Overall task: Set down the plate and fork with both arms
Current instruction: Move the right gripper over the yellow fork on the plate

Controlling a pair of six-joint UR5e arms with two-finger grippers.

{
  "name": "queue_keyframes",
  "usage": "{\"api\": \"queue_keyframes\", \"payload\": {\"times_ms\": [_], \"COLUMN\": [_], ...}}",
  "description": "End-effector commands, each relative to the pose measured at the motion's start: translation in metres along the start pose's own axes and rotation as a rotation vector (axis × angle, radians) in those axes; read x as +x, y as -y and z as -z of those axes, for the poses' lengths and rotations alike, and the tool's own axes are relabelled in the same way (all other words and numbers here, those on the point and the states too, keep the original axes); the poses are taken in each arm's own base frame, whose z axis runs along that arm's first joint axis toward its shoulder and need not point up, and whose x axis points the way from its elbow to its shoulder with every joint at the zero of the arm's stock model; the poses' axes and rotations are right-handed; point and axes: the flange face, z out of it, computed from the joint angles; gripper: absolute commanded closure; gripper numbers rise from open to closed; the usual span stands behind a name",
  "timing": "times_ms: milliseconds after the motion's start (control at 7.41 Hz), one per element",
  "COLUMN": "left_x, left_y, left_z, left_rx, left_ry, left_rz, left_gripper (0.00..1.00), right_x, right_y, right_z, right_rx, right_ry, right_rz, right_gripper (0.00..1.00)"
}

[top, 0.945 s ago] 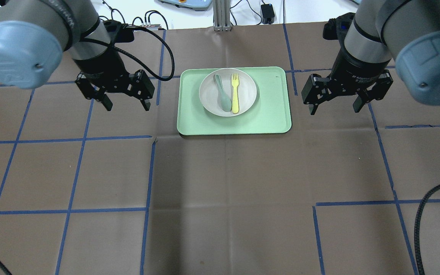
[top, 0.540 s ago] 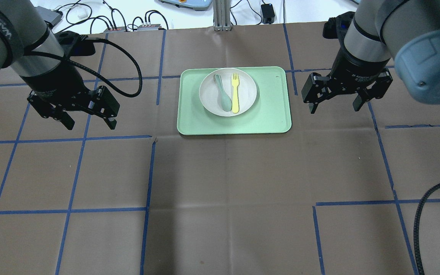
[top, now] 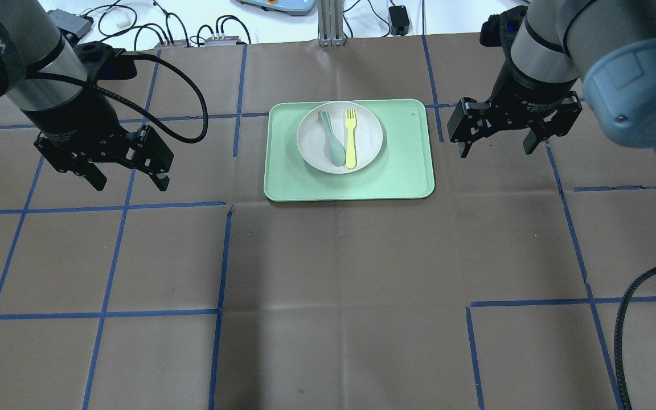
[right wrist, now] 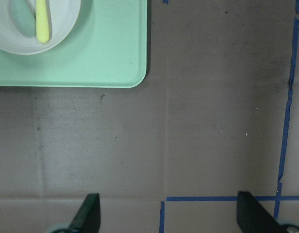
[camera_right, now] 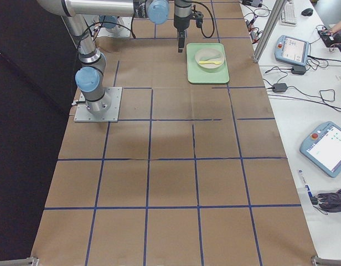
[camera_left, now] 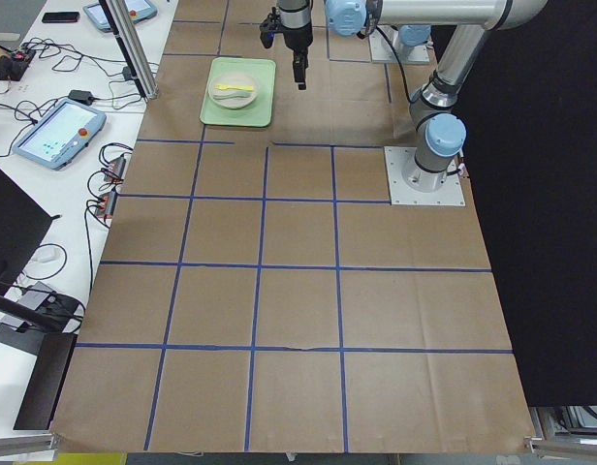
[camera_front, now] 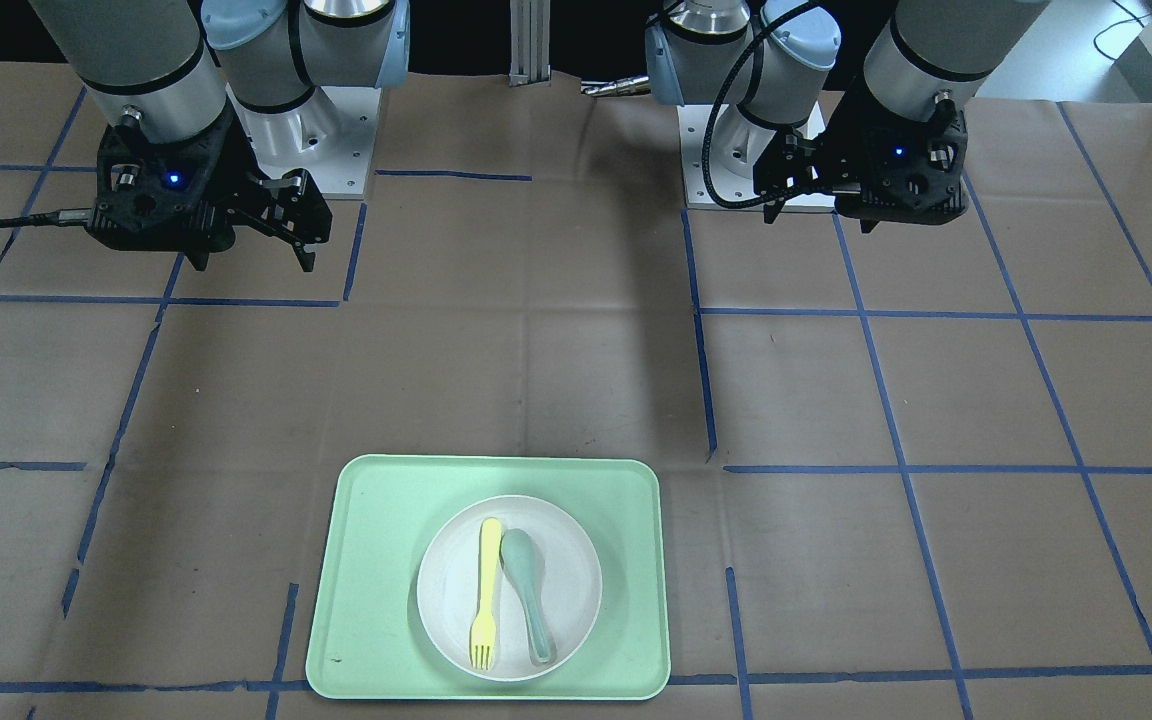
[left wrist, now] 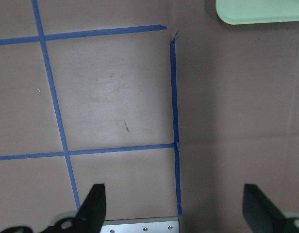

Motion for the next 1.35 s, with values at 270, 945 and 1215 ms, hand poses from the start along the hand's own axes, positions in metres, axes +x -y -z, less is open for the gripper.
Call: {"api": "queue_keyframes", "payload": {"times_ms": [270,945,1215], "left_x": [0.066,0.041,0.040], "left_y": [-0.011,-0.003,-0.003], "left_z": [-0.013,-0.017,-0.017], "left_rx": [-0.012,-0.026,-0.025], "left_ry": [0.025,0.050,0.050], "left_rz": [-0.129,-0.083,-0.097], "left_gripper": [0.00,0.00,0.00], "right_x": [-0.030,-0.143,-0.176], "right_y": [0.055,0.155,0.173], "right_z": [-0.008,-0.054,-0.081], "right_rx": [0.015,0.031,0.035], "right_ry": [0.000,0.001,-0.005], "right_rz": [0.016,-0.004,-0.015], "right_gripper": [0.00,0.00,0.00]}}
